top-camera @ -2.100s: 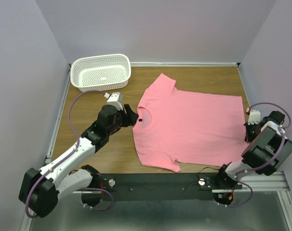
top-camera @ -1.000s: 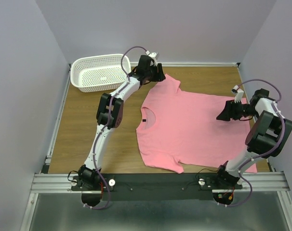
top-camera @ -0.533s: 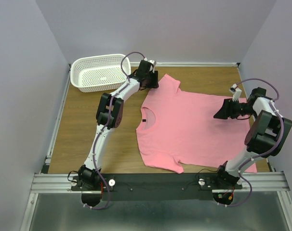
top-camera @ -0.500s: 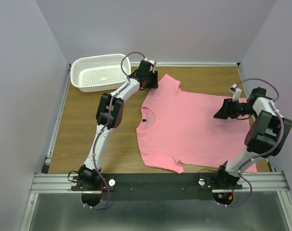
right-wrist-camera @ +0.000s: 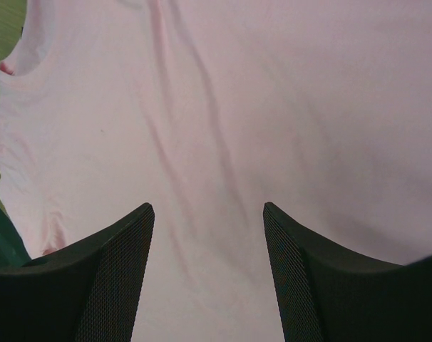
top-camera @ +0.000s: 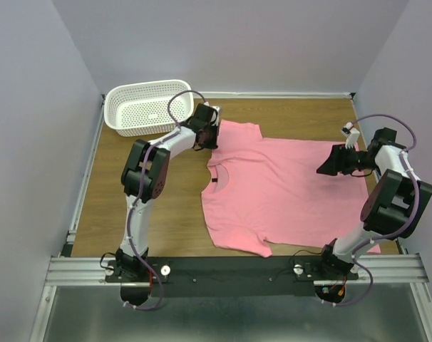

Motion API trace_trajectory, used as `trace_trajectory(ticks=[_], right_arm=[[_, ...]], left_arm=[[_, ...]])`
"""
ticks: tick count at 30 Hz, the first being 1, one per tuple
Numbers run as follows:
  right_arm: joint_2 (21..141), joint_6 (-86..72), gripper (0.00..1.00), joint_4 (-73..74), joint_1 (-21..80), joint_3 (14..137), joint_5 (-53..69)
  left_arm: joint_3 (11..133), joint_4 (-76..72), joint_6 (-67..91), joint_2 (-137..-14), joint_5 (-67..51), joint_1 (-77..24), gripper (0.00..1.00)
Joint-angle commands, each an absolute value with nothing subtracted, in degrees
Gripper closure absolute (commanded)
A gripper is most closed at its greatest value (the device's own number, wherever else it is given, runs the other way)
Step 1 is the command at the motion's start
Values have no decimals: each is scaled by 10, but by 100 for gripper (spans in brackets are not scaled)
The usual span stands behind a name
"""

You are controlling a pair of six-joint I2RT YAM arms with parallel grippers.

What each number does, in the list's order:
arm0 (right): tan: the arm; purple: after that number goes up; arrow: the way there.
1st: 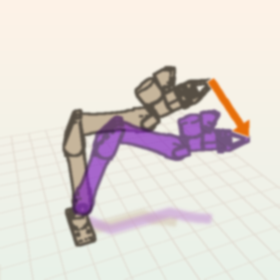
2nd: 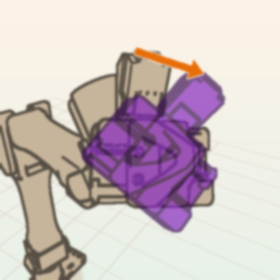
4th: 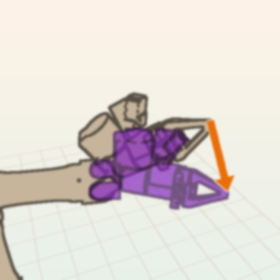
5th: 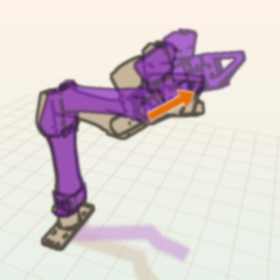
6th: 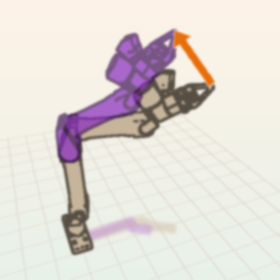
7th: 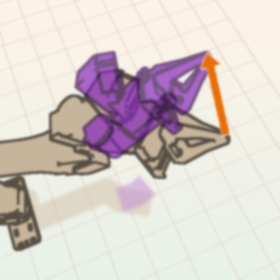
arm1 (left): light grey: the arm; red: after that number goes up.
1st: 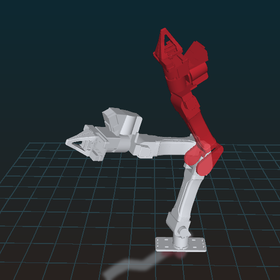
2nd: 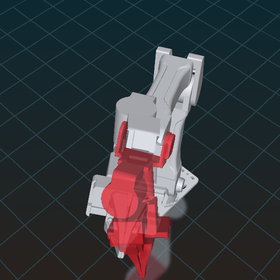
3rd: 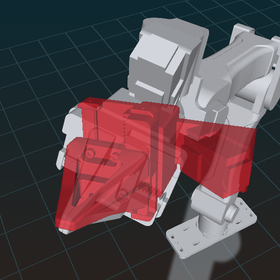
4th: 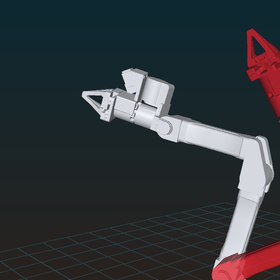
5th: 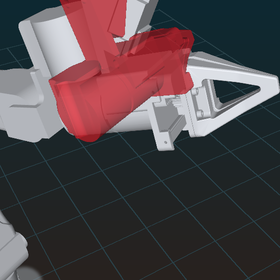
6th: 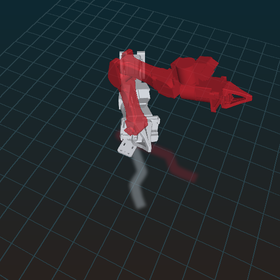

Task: Fold and stack the t-shirts
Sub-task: Flatten the tshirt out

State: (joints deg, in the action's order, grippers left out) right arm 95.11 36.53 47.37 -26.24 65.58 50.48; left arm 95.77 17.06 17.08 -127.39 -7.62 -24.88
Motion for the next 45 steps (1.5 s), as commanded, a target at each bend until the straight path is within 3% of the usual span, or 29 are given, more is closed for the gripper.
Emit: trace_trajectory(ticks=[1,2,7,9,21,45], right_arm=[[937,362,30,467,-259,643,512],[938,362,30,467,-258,643,512],[946,361,30,468,-256,647,513],[949,361,30,467,-254,649,514],[964,361,30,461,-243,654,508],[969,355,30,454,-243,651,502]], left_arm=[[856,128,163,-1185,-72,-252,98],[833,127,162,-1166,-75,-252,96],[825,105,166,-1130,-53,-252,66],[849,93,169,-1130,-42,-250,58],[1142,168,178,-1336,-37,-232,57],[1242,239,160,-1455,-10,-220,57]])
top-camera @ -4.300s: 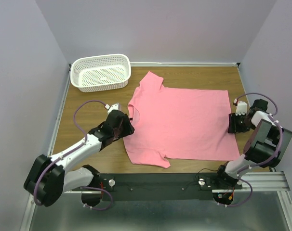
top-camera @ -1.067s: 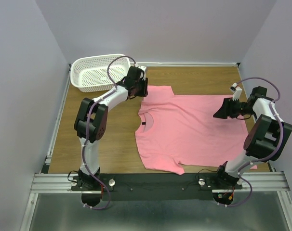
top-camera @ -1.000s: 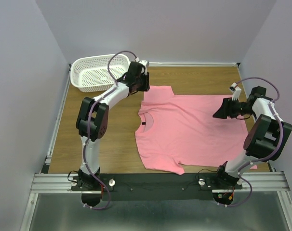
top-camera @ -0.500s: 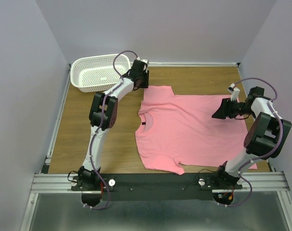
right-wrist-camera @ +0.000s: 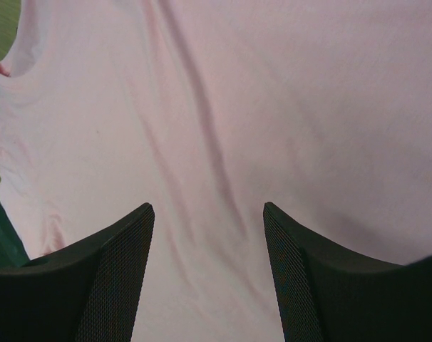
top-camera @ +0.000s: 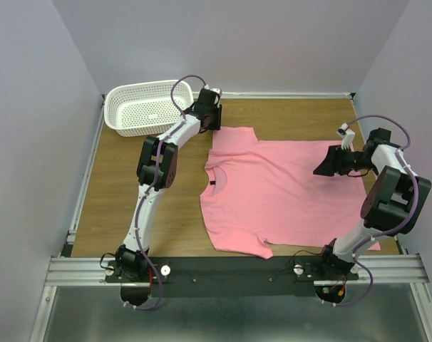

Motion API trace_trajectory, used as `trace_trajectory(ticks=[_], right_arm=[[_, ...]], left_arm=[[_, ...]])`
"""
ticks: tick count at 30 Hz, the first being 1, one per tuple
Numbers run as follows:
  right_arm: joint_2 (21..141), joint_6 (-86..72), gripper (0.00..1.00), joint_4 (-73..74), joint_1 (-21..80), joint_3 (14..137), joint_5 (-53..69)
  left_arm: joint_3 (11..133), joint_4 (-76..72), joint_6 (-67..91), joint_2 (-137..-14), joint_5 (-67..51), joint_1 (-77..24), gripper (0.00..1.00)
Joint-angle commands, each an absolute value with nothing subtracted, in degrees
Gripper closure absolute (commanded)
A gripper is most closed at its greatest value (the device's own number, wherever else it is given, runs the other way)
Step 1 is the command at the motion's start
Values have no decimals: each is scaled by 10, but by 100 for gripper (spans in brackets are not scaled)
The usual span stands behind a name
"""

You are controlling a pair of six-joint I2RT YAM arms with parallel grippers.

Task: Fold and stack the t-shirts
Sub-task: Flatten the tshirt out

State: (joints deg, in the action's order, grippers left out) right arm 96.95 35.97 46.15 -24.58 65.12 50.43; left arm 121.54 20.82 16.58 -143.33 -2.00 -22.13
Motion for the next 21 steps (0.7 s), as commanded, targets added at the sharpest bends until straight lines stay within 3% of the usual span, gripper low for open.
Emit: trace_trajectory(ticks=[1,8,14,16,21], right_arm=[[969,355,30,453,-243,651,501],[969,355,30,452,-243,652,493],[970,329,30,430,-243,683,431],[972,314,30,415,-243,693,409],[983,239,30,339,-245,715,290]], left_arm=[[1244,240,160,-1456,-10,-220,57],[1248,242,161,-1463,-10,-219,65],[1222,229,153,-1446,-32,-219,87],[1217,221,150,-1440,-38,-217,100],[1188,185,149,-1399,-53,-217,100]])
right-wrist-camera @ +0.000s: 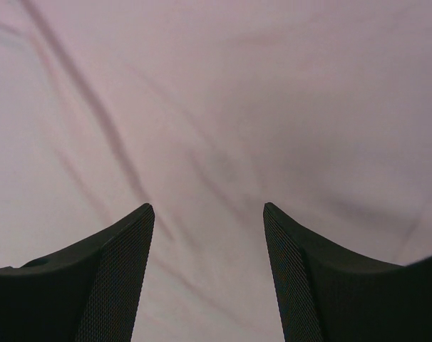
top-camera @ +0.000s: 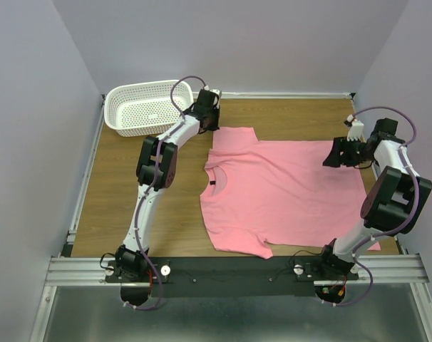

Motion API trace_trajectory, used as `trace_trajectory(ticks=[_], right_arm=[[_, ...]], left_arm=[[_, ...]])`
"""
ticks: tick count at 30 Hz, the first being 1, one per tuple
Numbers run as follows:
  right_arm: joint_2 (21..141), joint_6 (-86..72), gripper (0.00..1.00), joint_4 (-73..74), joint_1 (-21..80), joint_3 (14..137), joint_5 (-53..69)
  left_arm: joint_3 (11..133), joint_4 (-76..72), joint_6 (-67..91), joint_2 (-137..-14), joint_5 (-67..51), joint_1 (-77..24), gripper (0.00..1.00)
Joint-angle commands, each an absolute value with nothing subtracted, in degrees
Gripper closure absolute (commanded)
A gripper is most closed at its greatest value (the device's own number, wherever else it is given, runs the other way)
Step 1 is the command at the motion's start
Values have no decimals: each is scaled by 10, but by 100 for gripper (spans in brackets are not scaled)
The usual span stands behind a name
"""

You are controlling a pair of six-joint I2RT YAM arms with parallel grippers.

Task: Fold and stack the t-shirts
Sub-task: Flatten the tshirt out

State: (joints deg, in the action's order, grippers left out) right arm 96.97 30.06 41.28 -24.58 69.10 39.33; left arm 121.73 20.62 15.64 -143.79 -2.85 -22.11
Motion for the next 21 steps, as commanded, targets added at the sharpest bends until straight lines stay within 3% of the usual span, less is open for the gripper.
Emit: trace_trajectory(ticks=[1,8,21], right_arm=[[986,229,30,326,-247,717,271],[1060,193,31,275,-264,762,178],[1235,178,39,252,-270,956,152]], left_arm=[[1180,178,149,-1390,-55,-216,100],[1159,160,144,-1343,-74,-216,100],[1123,154,145,-1328,-83,-214,100]])
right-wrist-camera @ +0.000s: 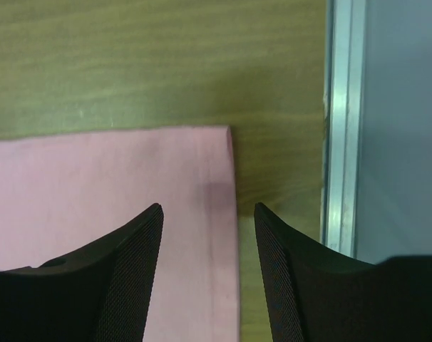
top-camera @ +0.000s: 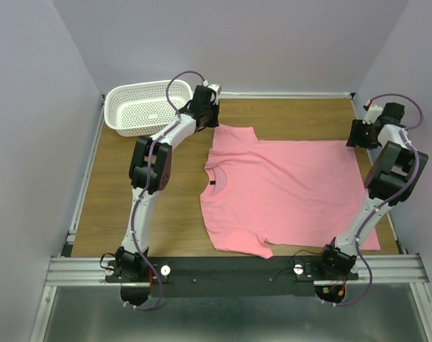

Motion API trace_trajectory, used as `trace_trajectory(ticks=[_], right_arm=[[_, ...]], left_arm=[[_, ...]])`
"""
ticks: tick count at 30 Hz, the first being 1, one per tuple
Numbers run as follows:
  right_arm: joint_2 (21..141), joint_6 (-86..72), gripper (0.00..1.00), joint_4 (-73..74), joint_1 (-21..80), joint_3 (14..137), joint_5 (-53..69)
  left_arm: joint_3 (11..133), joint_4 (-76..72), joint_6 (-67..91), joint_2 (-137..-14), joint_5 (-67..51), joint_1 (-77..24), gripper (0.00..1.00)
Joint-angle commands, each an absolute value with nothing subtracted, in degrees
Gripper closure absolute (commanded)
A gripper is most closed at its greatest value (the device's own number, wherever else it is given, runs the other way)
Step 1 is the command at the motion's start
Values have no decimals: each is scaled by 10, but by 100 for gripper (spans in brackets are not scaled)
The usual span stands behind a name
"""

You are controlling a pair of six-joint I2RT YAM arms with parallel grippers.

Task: Fold and stack the t-shirts
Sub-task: Flatten the tshirt out

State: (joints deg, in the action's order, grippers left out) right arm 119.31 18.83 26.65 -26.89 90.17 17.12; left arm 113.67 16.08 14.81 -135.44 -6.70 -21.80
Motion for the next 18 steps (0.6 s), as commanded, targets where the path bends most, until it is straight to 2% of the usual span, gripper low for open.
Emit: trace_trajectory(ticks=[1,11,18], right_arm=[[1243,178,39,252,-270,965,153],[1304,185,47,253,-270,1002,178],[1327,185,63,257,-270,1018,188]], left_arm=[[1122,154,145,-1327,-83,-215,100],[1110,153,142,-1327,-88,-215,100],[1106,152,143,-1326,-92,-214,100]])
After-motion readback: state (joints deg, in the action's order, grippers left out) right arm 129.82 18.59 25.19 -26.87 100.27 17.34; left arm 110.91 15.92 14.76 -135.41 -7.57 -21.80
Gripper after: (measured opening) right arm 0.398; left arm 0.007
